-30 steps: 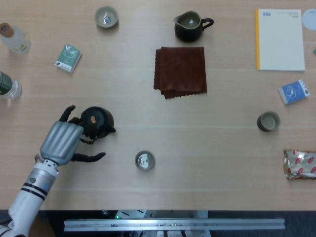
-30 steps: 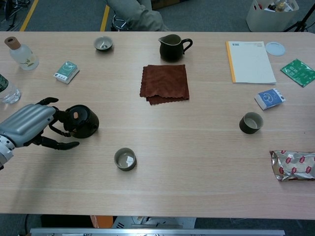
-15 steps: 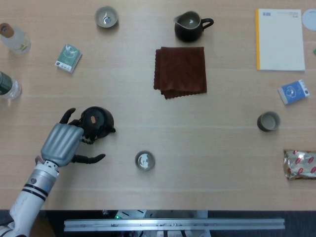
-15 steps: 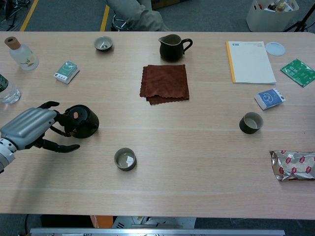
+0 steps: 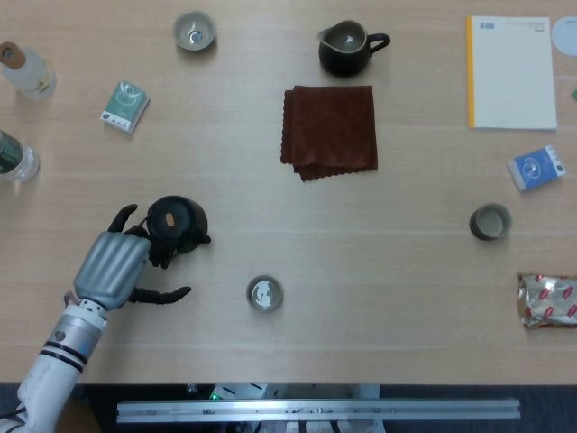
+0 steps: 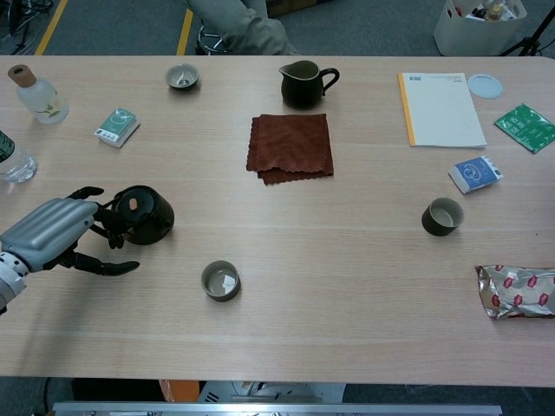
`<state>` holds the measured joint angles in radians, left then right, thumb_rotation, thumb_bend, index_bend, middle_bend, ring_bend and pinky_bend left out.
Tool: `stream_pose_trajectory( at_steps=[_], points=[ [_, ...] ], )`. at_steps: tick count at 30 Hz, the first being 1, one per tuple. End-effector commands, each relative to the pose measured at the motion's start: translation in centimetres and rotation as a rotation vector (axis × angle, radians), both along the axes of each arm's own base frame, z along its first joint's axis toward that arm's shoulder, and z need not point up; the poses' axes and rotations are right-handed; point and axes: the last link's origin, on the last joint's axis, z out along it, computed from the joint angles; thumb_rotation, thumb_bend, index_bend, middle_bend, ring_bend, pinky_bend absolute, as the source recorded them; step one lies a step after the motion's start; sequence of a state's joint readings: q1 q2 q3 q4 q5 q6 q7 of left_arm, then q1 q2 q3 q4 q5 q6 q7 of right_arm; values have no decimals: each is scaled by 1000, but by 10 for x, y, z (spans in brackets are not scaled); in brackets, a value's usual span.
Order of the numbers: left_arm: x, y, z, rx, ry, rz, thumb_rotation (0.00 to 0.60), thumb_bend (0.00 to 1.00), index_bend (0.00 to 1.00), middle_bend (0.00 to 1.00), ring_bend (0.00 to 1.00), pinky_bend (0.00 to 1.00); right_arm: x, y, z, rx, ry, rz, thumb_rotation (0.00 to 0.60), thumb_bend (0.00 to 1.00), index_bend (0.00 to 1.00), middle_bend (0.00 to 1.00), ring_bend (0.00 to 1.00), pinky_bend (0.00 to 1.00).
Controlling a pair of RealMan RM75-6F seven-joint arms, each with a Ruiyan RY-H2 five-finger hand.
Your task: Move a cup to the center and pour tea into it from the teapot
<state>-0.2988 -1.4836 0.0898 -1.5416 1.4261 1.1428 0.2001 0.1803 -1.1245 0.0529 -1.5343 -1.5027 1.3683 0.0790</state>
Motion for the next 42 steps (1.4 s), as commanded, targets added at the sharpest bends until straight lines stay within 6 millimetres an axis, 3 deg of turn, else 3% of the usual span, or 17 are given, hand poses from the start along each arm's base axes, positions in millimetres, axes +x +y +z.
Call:
stream_pose_trajectory(
  at_steps=[1,9,17,21,28,30,32,39,42],
  points=[
    [-1,0,-2,3,-8,-4,322,114,601,606,425,72,0,0,1,-3,-1,0,600,100,339,402,273,303],
    [4,4,-7,38,-54,-49,371,114,708,739,529,72,-3,-1,2,-13,-1,-9,600,101,339,402,273,303],
    [9,12,-8,48,-75,-72,379,114,793,850,622,72,-6,-1,4,-20,-4,-18,600,100,339,402,273,303],
    [13,18,-6,45,-93,-64,334,114,819,882,652,72,-7,-1,4,-23,-5,-21,600,101,339,402,273,303],
    [16,26,-3,67,-114,-32,144,114,875,944,709,72,-9,-2,3,-26,-7,-28,600,100,339,402,273,303],
    [16,29,-3,75,-120,-14,144,114,893,962,727,73,-10,-2,3,-25,-5,-30,600,100,339,402,273,303],
    [16,31,-3,83,-132,5,164,113,912,980,745,72,-10,-2,3,-25,-6,-29,600,100,339,402,273,303],
    [18,35,-2,117,-172,69,480,113,965,1000,801,72,-10,-1,4,-28,-8,-30,600,100,339,402,273,303],
    [20,36,0,138,-196,91,506,114,975,1000,816,72,-10,-1,4,-29,-9,-29,600,101,339,402,273,303]
  ],
)
